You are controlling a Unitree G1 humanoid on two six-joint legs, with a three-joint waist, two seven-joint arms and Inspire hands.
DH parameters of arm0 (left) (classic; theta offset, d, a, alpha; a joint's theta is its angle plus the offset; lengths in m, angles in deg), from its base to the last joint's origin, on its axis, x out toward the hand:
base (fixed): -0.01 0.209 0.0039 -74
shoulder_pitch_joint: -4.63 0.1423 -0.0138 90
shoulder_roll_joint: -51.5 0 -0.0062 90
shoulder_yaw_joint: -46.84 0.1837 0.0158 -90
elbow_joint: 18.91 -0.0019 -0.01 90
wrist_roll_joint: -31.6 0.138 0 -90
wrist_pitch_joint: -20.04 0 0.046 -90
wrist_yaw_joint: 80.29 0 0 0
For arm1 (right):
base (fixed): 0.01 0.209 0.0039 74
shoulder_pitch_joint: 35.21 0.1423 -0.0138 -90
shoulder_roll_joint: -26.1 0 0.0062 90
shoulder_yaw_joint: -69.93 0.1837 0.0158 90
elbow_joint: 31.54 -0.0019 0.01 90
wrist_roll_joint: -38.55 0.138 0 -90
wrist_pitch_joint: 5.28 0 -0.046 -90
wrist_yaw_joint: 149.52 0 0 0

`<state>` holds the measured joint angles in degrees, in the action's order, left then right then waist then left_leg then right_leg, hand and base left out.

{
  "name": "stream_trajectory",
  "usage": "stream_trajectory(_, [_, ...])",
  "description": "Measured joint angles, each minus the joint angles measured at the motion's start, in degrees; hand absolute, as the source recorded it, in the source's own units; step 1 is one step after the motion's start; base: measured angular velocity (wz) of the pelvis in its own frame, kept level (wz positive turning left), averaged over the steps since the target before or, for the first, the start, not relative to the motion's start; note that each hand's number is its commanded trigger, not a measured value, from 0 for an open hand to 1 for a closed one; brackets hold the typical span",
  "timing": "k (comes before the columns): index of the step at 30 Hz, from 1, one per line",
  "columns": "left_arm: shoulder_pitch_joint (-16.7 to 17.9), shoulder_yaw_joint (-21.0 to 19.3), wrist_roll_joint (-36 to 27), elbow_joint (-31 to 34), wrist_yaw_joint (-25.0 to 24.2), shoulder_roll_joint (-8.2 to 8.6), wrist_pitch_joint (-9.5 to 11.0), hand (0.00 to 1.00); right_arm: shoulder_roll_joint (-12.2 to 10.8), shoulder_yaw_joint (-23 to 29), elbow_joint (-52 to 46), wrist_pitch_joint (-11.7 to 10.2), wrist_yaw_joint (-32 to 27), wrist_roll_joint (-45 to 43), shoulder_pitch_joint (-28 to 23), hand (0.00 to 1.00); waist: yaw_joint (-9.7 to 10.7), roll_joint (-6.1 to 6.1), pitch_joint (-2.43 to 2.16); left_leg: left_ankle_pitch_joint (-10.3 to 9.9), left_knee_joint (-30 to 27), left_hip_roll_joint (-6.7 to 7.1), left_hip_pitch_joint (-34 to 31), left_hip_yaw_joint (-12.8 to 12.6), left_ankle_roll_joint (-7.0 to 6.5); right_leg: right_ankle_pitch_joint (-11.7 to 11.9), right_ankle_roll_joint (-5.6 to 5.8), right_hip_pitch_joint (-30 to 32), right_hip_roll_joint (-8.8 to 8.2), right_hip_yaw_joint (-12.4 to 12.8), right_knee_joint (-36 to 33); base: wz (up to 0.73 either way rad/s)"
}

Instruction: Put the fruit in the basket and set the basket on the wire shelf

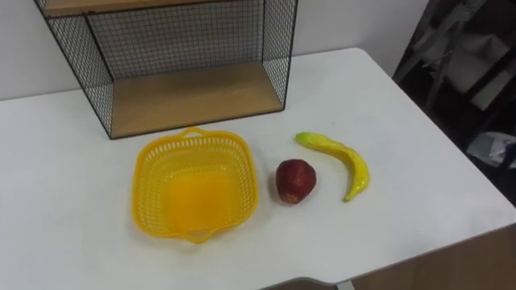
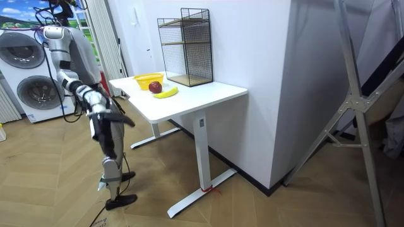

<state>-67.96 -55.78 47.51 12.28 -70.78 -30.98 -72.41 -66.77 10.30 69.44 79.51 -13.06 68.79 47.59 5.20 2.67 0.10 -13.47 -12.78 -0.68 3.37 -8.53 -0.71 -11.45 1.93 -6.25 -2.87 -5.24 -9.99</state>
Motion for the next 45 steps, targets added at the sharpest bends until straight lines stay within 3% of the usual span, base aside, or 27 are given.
stream_trajectory(6, [-0.30, 2.58, 0.02, 0.49, -0.15, -0.02, -0.04, 0.00, 1.03, -6.01, -4.56, -0.55, 2.94, -8.92, 1.61, 0.00, -2.18, 0.25, 0.10, 0.00, -0.08, -0.05, 0.06, -0.16, -0.01, 0.02, -0.01, 0.70, -0.03, 0.07, -0.19, -0.02])
stream_trajectory(13, [-0.40, 5.05, 0.02, 0.52, -2.07, -0.34, -0.09, 0.00, 2.41, -16.59, -7.23, 0.44, 14.76, -11.03, 2.79, 0.00, -4.05, 0.13, 0.23, 0.00, 0.05, -0.20, -0.09, -0.04, -0.01, 0.02, -0.02, 0.64, 0.01, 0.01, -0.71, -0.02])
stream_trajectory(18, [-0.95, 6.42, 0.03, 0.13, -3.06, -0.59, -0.10, 0.00, 2.78, -21.31, -7.90, 0.49, 21.17, -15.78, 4.72, 0.00, -4.52, 0.07, 0.00, 0.00, -0.72, -0.13, -0.63, 0.92, -0.01, 0.03, -0.03, 0.51, 0.01, -0.49, -0.70, 0.09])
stream_trajectory(23, [-2.39, 8.49, 0.02, -0.38, -4.13, -1.11, -0.10, 0.00, 3.10, -25.20, -7.97, 0.49, 27.77, -19.43, 4.92, 0.00, -5.61, 0.27, 0.20, 0.00, -0.97, -0.12, -0.91, 1.37, -0.01, 0.06, -0.06, 0.48, -0.04, -1.18, -0.63, 0.06])
stream_trajectory(27, [-2.78, 9.70, 0.00, -0.37, -5.01, -1.57, -0.09, 0.00, 3.39, -29.32, -7.97, 0.49, 33.43, -19.59, 4.94, 0.00, -5.85, -0.32, 0.23, 0.00, -0.87, -0.13, -0.88, 1.35, -0.01, 0.05, -0.06, 0.24, -0.03, -1.36, -0.63, 0.01])
stream_trajectory(32, [-3.02, 9.77, -0.03, -0.10, -5.18, -1.59, -0.03, 0.00, 4.02, -32.08, -7.89, 0.49, 38.41, -19.64, 4.95, 0.00, -6.49, -0.38, 0.28, 0.00, -0.81, -0.12, -0.79, 1.57, 0.00, 0.05, -0.06, 0.35, -0.03, -1.36, -0.62, 0.00])
stream_trajectory(40, [-3.37, 10.59, -0.06, 0.36, -5.00, -1.90, 0.03, 0.00, 4.53, -34.89, -7.15, 1.31, 44.04, -22.61, 4.84, 0.00, -7.35, 1.04, -0.01, 0.04, -0.83, -0.10, -0.66, 1.62, 0.02, 0.07, -0.08, 0.24, -0.04, -1.40, -0.53, 0.00])
stream_trajectory(45, [-3.51, 10.60, -0.09, 0.37, -5.00, -2.07, 0.02, 0.00, 4.65, -35.87, -7.14, 1.65, 46.13, -24.16, 4.61, 0.00, -7.22, 1.15, -0.01, 0.05, -0.96, -0.08, -0.73, 2.07, 0.02, 0.08, -0.09, 0.08, -0.06, -1.96, -0.53, 0.04])
